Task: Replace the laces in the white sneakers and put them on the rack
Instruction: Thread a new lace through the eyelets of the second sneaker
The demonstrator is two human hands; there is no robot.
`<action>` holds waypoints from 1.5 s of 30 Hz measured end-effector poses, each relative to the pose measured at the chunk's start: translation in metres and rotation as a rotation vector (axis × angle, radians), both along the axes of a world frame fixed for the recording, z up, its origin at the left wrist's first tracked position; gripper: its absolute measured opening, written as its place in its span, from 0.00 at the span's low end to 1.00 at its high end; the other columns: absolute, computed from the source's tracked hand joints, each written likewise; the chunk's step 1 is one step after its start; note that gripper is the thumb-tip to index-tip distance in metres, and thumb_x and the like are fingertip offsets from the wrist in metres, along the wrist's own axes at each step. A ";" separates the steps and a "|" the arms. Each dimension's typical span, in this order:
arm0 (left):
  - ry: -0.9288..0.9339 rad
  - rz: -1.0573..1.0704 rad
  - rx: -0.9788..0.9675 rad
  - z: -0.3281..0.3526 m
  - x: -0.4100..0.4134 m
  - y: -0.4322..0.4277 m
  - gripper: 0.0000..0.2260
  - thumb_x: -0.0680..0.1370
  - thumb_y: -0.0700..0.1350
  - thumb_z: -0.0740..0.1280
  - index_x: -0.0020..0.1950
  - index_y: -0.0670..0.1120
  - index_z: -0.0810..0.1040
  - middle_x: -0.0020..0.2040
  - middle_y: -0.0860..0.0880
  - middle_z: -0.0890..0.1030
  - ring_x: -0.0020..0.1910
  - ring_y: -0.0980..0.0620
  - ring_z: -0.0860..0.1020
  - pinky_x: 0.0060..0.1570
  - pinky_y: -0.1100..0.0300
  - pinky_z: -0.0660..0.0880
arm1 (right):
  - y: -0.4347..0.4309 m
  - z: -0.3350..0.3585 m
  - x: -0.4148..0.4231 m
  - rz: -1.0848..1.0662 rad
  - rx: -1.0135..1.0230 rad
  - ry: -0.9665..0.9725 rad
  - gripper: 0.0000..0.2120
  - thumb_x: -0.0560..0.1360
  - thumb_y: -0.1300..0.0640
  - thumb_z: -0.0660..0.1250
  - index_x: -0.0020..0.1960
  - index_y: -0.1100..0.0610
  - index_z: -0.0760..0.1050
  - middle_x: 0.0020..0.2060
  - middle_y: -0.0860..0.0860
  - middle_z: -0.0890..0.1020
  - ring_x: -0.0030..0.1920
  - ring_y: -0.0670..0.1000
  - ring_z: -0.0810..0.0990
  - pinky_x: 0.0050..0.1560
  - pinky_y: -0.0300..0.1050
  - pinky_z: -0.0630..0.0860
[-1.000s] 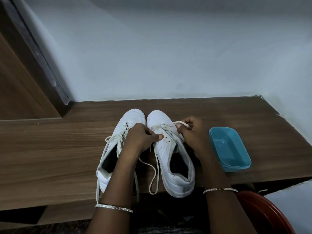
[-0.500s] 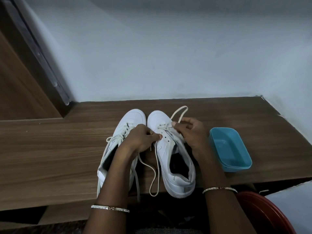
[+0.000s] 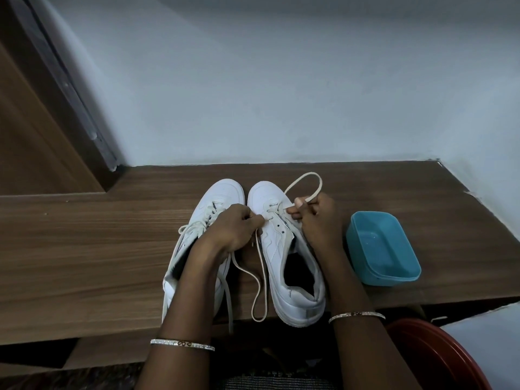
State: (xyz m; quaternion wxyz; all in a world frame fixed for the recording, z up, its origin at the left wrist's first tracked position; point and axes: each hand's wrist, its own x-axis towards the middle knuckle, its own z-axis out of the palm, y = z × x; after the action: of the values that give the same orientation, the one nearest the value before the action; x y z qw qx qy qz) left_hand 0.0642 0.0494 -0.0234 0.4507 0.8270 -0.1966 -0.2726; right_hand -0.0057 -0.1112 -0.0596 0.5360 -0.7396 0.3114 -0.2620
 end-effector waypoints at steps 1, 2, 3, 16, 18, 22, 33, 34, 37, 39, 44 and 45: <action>0.018 0.002 -0.022 0.001 -0.001 0.002 0.14 0.77 0.47 0.67 0.36 0.41 0.81 0.33 0.44 0.78 0.31 0.53 0.72 0.40 0.57 0.69 | 0.000 -0.001 0.000 -0.013 -0.017 0.006 0.08 0.79 0.58 0.67 0.47 0.63 0.75 0.36 0.50 0.86 0.36 0.48 0.85 0.49 0.57 0.81; 0.038 0.007 -0.050 0.003 -0.001 0.004 0.12 0.74 0.50 0.68 0.34 0.45 0.82 0.36 0.41 0.81 0.33 0.52 0.73 0.40 0.56 0.69 | 0.000 -0.003 0.001 -0.027 -0.038 0.009 0.09 0.78 0.55 0.67 0.47 0.61 0.74 0.36 0.49 0.86 0.37 0.49 0.85 0.50 0.58 0.81; 0.057 0.009 -0.080 0.005 -0.002 0.006 0.11 0.70 0.53 0.67 0.32 0.48 0.82 0.41 0.37 0.82 0.35 0.51 0.73 0.41 0.54 0.69 | -0.001 -0.005 0.002 -0.043 -0.057 0.015 0.10 0.77 0.51 0.67 0.46 0.58 0.74 0.35 0.48 0.86 0.38 0.50 0.85 0.50 0.60 0.80; 0.282 0.083 -0.797 0.026 0.003 0.014 0.11 0.78 0.37 0.57 0.37 0.44 0.71 0.44 0.41 0.84 0.52 0.47 0.81 0.47 0.57 0.74 | -0.004 -0.002 0.003 -0.122 -0.048 -0.007 0.05 0.79 0.60 0.67 0.47 0.60 0.73 0.33 0.44 0.83 0.31 0.40 0.82 0.42 0.42 0.79; 0.356 0.184 -0.925 0.030 0.003 0.014 0.13 0.80 0.35 0.53 0.37 0.44 0.68 0.29 0.46 0.75 0.36 0.48 0.79 0.42 0.56 0.76 | -0.003 -0.002 0.004 -0.118 -0.047 -0.006 0.03 0.79 0.61 0.66 0.48 0.61 0.74 0.33 0.43 0.83 0.30 0.38 0.81 0.41 0.41 0.78; 0.296 0.286 -0.794 0.028 0.004 0.015 0.14 0.81 0.37 0.55 0.35 0.46 0.63 0.26 0.51 0.61 0.24 0.54 0.60 0.29 0.59 0.73 | -0.002 -0.003 0.005 -0.134 -0.059 0.011 0.04 0.79 0.64 0.63 0.47 0.57 0.74 0.33 0.44 0.84 0.35 0.44 0.84 0.47 0.50 0.81; -0.649 0.019 0.312 0.005 -0.002 -0.006 0.13 0.74 0.58 0.71 0.35 0.54 0.74 0.35 0.54 0.77 0.39 0.50 0.76 0.37 0.58 0.68 | -0.005 0.000 0.000 -0.071 -0.119 0.011 0.05 0.79 0.63 0.65 0.47 0.54 0.75 0.36 0.45 0.84 0.39 0.46 0.85 0.49 0.53 0.82; -0.655 0.015 0.289 0.003 -0.002 -0.006 0.15 0.75 0.57 0.70 0.33 0.53 0.72 0.34 0.53 0.77 0.39 0.50 0.77 0.37 0.58 0.68 | -0.006 0.000 -0.001 -0.060 -0.110 0.002 0.04 0.78 0.62 0.66 0.47 0.54 0.75 0.37 0.47 0.85 0.38 0.45 0.85 0.48 0.51 0.82; -0.515 -0.002 0.004 0.006 -0.002 -0.006 0.16 0.80 0.51 0.65 0.33 0.51 0.69 0.32 0.52 0.77 0.35 0.54 0.73 0.37 0.56 0.68 | -0.007 0.003 -0.004 -0.032 -0.070 -0.011 0.03 0.77 0.60 0.70 0.48 0.54 0.77 0.39 0.48 0.85 0.40 0.46 0.85 0.44 0.45 0.81; -0.353 0.070 -0.160 0.006 0.000 -0.009 0.16 0.80 0.49 0.63 0.32 0.49 0.69 0.33 0.51 0.77 0.34 0.54 0.72 0.41 0.54 0.71 | -0.006 0.007 -0.006 -0.035 -0.050 -0.003 0.07 0.74 0.60 0.73 0.51 0.55 0.79 0.39 0.49 0.85 0.39 0.44 0.83 0.39 0.35 0.76; 0.066 0.259 -0.545 0.011 -0.004 -0.014 0.15 0.78 0.48 0.60 0.41 0.38 0.77 0.42 0.52 0.84 0.45 0.53 0.79 0.55 0.53 0.75 | -0.004 0.013 -0.011 -0.018 -0.001 0.048 0.12 0.72 0.58 0.75 0.54 0.53 0.80 0.40 0.46 0.84 0.39 0.42 0.81 0.34 0.27 0.71; 0.099 0.278 -0.612 0.015 -0.005 -0.014 0.15 0.80 0.45 0.58 0.40 0.38 0.78 0.42 0.50 0.84 0.47 0.52 0.80 0.57 0.53 0.75 | -0.004 0.014 -0.012 -0.021 0.004 0.053 0.12 0.71 0.57 0.75 0.54 0.53 0.80 0.40 0.46 0.84 0.40 0.42 0.82 0.34 0.28 0.72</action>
State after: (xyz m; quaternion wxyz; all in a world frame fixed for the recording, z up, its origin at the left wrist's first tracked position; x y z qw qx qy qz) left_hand 0.0590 0.0354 -0.0084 0.7199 0.6579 -0.1326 -0.1770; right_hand -0.0174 -0.1150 -0.0458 0.5263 -0.7418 0.3339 -0.2475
